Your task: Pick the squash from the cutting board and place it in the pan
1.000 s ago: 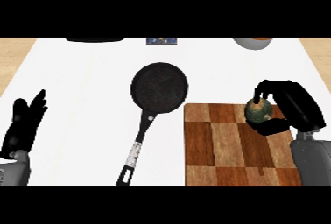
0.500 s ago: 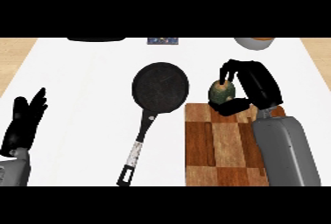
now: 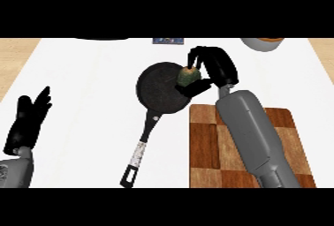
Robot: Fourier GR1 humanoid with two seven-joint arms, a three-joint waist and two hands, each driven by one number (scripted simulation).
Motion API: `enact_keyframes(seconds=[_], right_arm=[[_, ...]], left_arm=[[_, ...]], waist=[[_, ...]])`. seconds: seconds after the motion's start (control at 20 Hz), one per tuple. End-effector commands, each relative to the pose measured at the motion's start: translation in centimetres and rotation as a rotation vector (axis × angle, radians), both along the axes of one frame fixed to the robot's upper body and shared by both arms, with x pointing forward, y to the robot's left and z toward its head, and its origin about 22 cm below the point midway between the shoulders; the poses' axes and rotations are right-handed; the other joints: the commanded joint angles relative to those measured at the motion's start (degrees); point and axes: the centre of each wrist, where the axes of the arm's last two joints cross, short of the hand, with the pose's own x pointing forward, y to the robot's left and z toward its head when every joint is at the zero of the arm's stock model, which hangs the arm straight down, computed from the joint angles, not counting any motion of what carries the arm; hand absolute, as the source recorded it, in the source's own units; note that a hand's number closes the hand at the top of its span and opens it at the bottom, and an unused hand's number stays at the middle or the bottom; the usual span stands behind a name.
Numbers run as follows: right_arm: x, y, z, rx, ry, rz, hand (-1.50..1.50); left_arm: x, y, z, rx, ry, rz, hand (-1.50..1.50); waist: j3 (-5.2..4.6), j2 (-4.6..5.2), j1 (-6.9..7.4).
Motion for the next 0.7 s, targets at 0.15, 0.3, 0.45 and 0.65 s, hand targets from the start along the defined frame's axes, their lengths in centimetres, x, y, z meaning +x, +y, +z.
enact_keyframes(seconds=[0.15, 0.3, 0.45, 0.65], right_arm=[[2.5, 2.6, -2.7, -0.008, 0.085, -0.024, 1.50], [2.7, 2.4, -4.1, 0.009, 0.089, -0.027, 1.50], [2.8, 2.4, -4.8, 0.032, 0.118, -0.026, 1.50], [2.8, 2.8, -4.9, 0.092, 0.174, -0.020, 1.50]], left_arm=[[-0.1, -0.4, -0.3, 0.005, -0.009, -0.012, 0.00], [0.2, 0.1, 0.4, 0.006, -0.007, -0.042, 0.00], [0.3, -0.9, -0.3, 0.003, -0.018, -0.051, 0.00], [2.4, -2.8, -0.1, 0.008, -0.034, -0.088, 0.00]], waist=[[0.00, 0.43, 1.28], [0.04, 0.97, 2.75], [0.05, 1.26, 3.24], [0.06, 1.90, 5.25]])
